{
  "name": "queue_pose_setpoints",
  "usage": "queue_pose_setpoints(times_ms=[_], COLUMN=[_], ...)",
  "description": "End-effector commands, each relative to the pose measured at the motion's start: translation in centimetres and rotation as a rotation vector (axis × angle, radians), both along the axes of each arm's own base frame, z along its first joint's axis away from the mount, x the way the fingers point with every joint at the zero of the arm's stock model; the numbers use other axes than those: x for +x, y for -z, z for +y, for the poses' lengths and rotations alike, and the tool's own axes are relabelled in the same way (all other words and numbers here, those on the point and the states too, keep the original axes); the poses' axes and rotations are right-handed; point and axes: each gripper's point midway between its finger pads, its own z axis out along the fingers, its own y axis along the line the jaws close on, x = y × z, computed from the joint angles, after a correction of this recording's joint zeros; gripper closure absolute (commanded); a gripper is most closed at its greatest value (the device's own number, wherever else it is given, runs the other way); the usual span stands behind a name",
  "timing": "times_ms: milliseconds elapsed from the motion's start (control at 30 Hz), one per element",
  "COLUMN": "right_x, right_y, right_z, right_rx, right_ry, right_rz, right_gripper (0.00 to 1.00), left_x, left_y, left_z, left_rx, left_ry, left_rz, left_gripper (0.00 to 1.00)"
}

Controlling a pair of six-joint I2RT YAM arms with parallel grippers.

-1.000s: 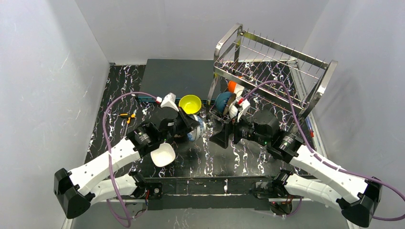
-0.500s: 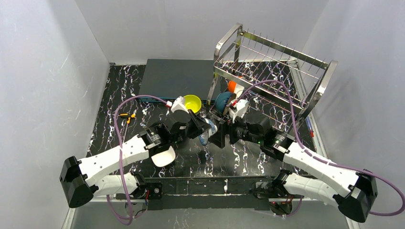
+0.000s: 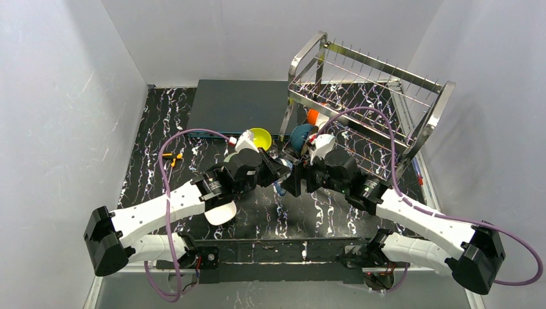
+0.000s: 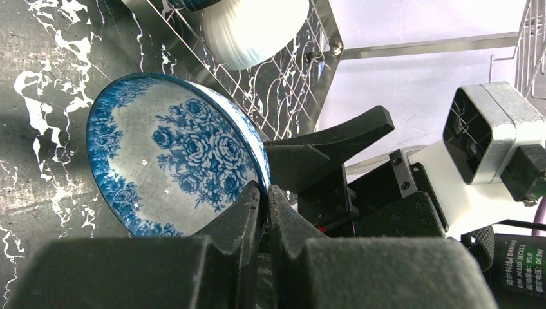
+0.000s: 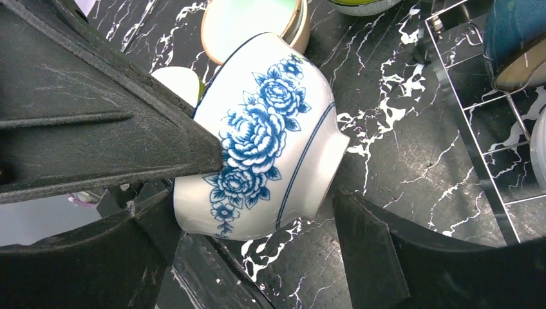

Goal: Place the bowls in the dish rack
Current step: Pick up the bowl from the center of the board.

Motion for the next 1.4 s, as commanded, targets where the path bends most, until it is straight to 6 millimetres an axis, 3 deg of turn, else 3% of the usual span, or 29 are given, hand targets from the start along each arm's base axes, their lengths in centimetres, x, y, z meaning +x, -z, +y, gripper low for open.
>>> queue_pose_setpoints(times_ms=[0,133,333,400,567,700,867,1000,1200,1367], right_x=[0.7,0.8,0.8,0.8,0.6,0.2,0.0,-0.4,-1.8,-2.9], right_y=[1.0,1.2,1.0,1.1,1.8,2.5,2.2,1.1,-2.3,-5.4], right_z=[0.0,0.2,-0.1,-0.4,-1.2,-2.1,-2.9,-3.2,-2.0,-0.7], right_rx=[-0.02,-0.028,-0.018,-0.022,-0.06,-0.095,-0.105,-0.074,0.062,0.2], right_ry=[0.026,0.011,0.023,0.034,0.037,0.045,0.049,0.037,-0.029,-0.083], right_rz=[-0.011,-0.013,-0.027,-0.027,-0.031,-0.022,-0.023,-0.021,-0.01,-0.006], right_gripper=[0.14,0.39,0.9,0.99,0.99,0.99,0.99,0.99,0.99,0.99], left_x=[0.8,0.7,0.7,0.7,0.5,0.2,0.0,-0.8,-2.9,-3.2], left_y=[-4.4,-4.0,-3.6,-3.4,-2.3,-1.0,0.9,4.1,6.8,7.1], left_z=[-1.0,-1.3,-1.0,-0.8,0.3,2.4,4.8,6.0,4.0,2.5], left_rx=[-0.12,-0.116,-0.097,-0.084,-0.027,0.09,0.23,0.285,0.188,0.059], left_ry=[-0.026,-0.011,-0.011,-0.008,-0.012,0.0,0.056,0.147,0.316,0.338], left_rz=[-0.069,-0.064,-0.074,-0.084,-0.101,-0.135,-0.125,-0.042,-0.023,-0.037], left_gripper=[1.0,1.0,1.0,0.86,0.4,0.15,0.08,0.08,0.09,0.13])
